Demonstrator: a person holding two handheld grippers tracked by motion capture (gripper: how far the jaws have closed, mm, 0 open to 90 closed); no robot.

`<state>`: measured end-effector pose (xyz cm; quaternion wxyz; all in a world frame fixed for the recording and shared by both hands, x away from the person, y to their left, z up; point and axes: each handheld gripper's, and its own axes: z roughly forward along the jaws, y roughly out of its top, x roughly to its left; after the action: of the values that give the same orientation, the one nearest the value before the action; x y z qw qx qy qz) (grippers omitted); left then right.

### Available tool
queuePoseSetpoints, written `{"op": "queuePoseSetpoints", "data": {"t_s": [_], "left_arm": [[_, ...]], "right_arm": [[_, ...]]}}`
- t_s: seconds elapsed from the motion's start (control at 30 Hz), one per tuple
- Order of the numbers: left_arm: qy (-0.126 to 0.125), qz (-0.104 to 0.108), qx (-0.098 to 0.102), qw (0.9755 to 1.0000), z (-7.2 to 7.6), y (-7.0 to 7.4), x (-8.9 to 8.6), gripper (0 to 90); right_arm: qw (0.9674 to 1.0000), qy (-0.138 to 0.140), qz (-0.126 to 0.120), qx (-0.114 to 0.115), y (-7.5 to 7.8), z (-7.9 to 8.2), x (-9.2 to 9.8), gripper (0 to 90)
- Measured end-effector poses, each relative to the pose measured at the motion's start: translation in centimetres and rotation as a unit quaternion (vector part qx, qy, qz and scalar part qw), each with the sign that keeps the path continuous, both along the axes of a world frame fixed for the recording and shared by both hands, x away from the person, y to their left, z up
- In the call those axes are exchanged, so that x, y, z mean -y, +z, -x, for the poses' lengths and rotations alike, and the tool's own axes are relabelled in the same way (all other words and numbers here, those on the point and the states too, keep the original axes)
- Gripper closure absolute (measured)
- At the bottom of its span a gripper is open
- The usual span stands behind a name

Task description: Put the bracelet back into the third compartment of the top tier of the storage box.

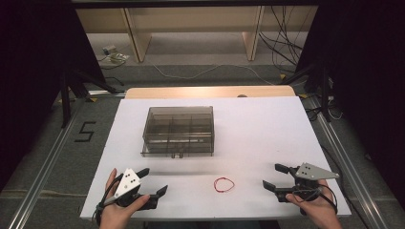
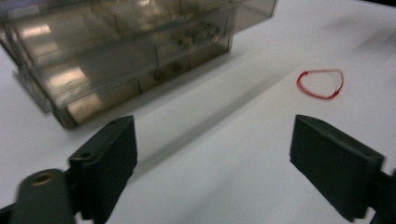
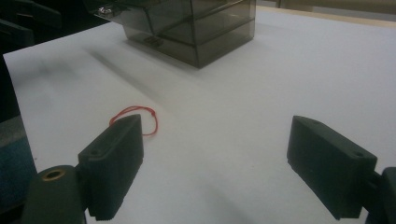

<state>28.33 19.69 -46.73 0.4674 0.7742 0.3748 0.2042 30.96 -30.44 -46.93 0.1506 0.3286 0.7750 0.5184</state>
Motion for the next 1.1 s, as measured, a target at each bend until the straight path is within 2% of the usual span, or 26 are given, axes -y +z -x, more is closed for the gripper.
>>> {"op": "queuePoseSetpoints", "data": {"t_s": [0.2, 0.37, 0.57, 0.67, 0.77, 0.83, 1.1], "left_arm": [[0.024, -0.022, -0.022, 0.9992, -1.1, -0.4, 0.4, 15.8], [0.025, -0.018, -0.042, 0.9986, -1.4, -0.9, 0.6, 15.7], [0.027, -0.013, -0.04, 0.9987, -1.4, -0.9, 0.7, 15.8], [0.026, -0.018, -0.038, 0.9988, -1.5, -1.0, 0.7, 15.9], [0.026, -0.02, -0.037, 0.9988, -1.5, -1.1, 0.7, 16.2], [0.032, -0.029, -0.031, 0.9986, -1.6, -1.2, 0.6, 17.4], [0.035, -0.025, -0.034, 0.9985, -1.6, -1.2, 0.5, 16.5]], "right_arm": [[0.9998, 0.017, 0.011, 0.0, 0.0, -0.3, -1.1, 18.7], [0.9993, 0.032, 0.02, -0.004, -0.1, -0.6, -2.3, 19.9], [0.9978, 0.06, 0.025, -0.01, -0.3, -1.3, -4.3, 31.5], [0.9953, 0.087, 0.04, -0.016, -0.6, -1.6, -5.6, 40.1], [0.9926, 0.11, 0.05, -0.008, -0.7, -1.9, -6.9, 46.8], [0.9908, 0.121, 0.059, -0.012, -0.8, -2.0, -7.8, 51.0], [0.9811, 0.168, 0.09, -0.036, -1.7, -2.5, -10.6, 62.0]]}}
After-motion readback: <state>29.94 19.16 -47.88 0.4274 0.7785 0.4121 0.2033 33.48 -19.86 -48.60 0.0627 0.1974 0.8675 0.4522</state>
